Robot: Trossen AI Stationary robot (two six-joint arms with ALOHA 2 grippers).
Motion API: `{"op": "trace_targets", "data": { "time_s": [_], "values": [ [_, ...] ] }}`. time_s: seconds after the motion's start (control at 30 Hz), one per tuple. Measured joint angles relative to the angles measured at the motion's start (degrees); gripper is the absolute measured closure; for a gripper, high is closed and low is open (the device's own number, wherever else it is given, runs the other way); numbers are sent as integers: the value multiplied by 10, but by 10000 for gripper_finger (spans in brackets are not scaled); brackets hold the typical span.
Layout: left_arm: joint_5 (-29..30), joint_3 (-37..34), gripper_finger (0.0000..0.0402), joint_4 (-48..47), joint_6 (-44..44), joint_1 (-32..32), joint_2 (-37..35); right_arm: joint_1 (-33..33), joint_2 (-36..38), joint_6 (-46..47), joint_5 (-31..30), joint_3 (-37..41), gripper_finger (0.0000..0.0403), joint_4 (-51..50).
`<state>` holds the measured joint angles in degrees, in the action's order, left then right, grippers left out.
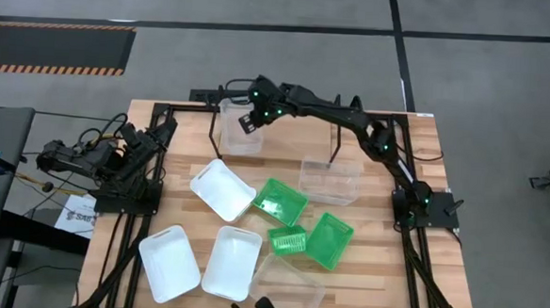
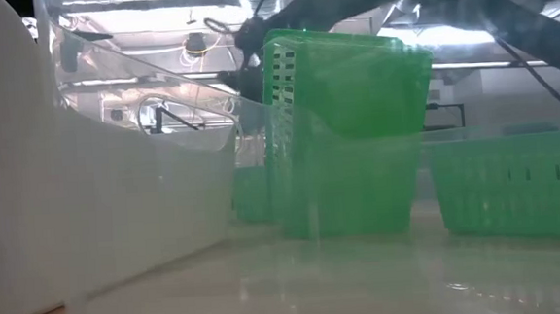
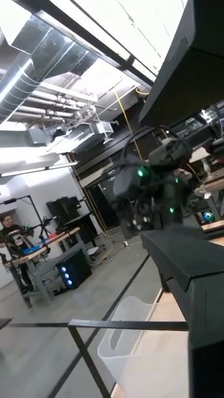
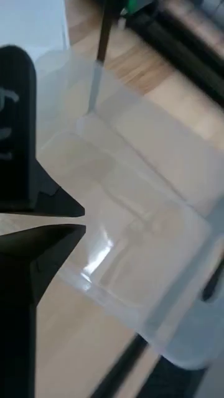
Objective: Stack baskets on shelf by color
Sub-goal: Put the bottom right transparent bin on the shelf
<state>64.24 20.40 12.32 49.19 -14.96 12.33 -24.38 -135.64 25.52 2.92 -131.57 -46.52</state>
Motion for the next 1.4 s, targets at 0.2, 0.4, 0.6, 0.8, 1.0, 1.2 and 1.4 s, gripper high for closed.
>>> {"op": "trace_targets", "data": {
  "time_s": [0.2,0.4,0.6,0.8,1.0,1.2,1.4],
  "values": [
    [8,0,123,0,0,0,0,0,-6,10,-14,0,375,-33],
    [10,0,123,0,2,0,0,-1,-6,10,-41,0,398,-52],
    [10,0,123,0,2,0,0,3,-6,14,-44,0,388,-84],
    [10,0,123,0,2,0,0,11,-3,23,-44,-13,384,-78],
    [9,0,123,-1,-4,0,0,25,2,1,-47,-31,394,-35],
    [9,0,123,0,-4,0,0,25,-28,1,-47,-30,394,-52],
    [9,0,123,0,-4,0,0,21,-34,3,-57,-30,389,-87]
  ]
}}
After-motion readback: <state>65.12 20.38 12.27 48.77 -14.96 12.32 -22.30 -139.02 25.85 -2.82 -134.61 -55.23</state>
